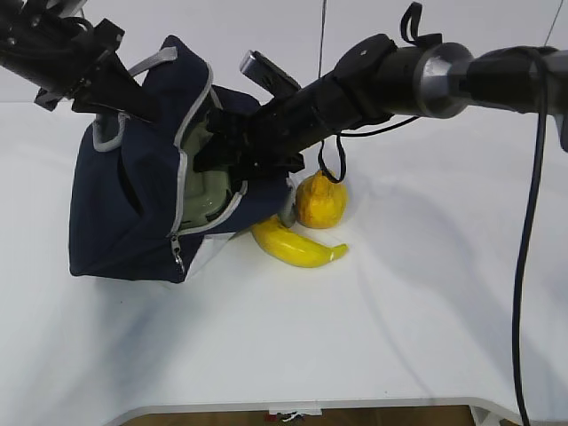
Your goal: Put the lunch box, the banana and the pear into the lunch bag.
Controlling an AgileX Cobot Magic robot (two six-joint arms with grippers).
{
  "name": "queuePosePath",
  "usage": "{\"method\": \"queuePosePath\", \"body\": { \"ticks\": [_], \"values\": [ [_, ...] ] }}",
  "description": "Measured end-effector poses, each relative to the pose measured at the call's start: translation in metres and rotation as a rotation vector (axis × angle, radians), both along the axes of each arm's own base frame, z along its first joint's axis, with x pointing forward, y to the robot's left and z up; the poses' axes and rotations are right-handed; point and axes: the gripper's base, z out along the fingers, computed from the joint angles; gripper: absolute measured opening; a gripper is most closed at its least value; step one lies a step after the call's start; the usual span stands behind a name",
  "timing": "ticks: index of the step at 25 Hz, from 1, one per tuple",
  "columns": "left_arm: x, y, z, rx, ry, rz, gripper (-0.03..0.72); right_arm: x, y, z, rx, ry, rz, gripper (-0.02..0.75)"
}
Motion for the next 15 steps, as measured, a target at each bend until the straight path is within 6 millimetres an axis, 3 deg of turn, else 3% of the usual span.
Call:
{"method": "queuePosePath", "body": {
  "ticks": [5, 11, 15],
  "values": [
    [-0.0005, -0.0001, -0.0001, 0.001, 0.004, -0.005, 0.001, 0.0, -0.0002, -0.0003, -0.005, -0.003, 0.003, 0.394],
    [-0.0009, -0.0002, -0.0002, 0.0, 0.007, -0.008, 0.001, -0.0006, 0.0004, -0.0007, -0.015, -0.014, 0.014, 0.501],
    [-0.0012, -0.0002, -0.0002, 0.0, 0.009, -0.011, 0.001, -0.0016, 0.0006, -0.0006, -0.018, -0.011, 0.027, 0.529]
  ]
}}
